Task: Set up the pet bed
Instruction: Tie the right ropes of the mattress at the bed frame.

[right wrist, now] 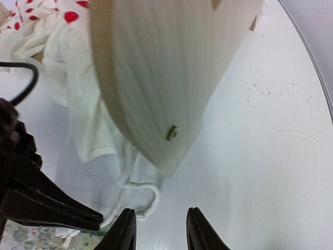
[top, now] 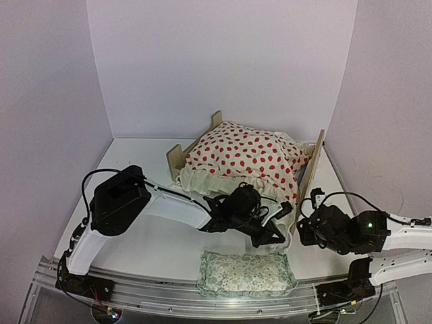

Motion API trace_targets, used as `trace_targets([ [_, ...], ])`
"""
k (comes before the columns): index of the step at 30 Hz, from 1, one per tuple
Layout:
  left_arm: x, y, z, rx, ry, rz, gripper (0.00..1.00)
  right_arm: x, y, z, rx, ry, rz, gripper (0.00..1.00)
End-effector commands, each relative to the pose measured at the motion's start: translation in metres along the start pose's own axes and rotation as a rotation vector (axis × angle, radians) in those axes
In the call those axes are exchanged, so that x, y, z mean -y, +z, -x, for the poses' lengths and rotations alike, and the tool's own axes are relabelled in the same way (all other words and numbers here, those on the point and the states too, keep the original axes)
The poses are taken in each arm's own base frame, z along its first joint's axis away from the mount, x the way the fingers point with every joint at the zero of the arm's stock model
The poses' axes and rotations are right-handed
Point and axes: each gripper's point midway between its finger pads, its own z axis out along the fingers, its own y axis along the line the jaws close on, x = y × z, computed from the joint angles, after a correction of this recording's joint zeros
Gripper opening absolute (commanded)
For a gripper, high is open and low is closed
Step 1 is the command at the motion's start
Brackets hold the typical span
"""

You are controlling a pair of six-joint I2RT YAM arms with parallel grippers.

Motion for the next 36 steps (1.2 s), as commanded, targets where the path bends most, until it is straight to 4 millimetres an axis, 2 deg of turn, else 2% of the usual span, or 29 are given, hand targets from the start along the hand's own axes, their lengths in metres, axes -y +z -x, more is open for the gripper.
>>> trace_targets([
  [1, 0.000, 0.014, 0.000, -0.009, -0.019, -0.031, 0.00, 0.020, 0.005, -0.009, -0.010, 0.007, -0.103, 0.34],
  [6, 0.004, 0.023, -0.001, -0.007, -0.027, -0.055, 0.00, 0.010, 0.008, -0.011, -0.036, -0.010, -0.077, 0.35],
  [17, 0.018, 0.019, 0.011, 0.022, -0.053, -0.091, 0.00, 0.007, 0.019, -0.019, -0.057, 0.051, 0.056, 0.36],
  [29, 0.018, 0.013, 0.031, 0.061, -0.154, -0.074, 0.00, -0.003, 0.037, -0.028, 0.123, 0.033, 0.251, 0.38],
  [36, 0.012, 0.007, 0.048, 0.072, -0.192, -0.052, 0.00, -0.009, 0.044, -0.036, 0.158, -0.035, 0.292, 0.45],
])
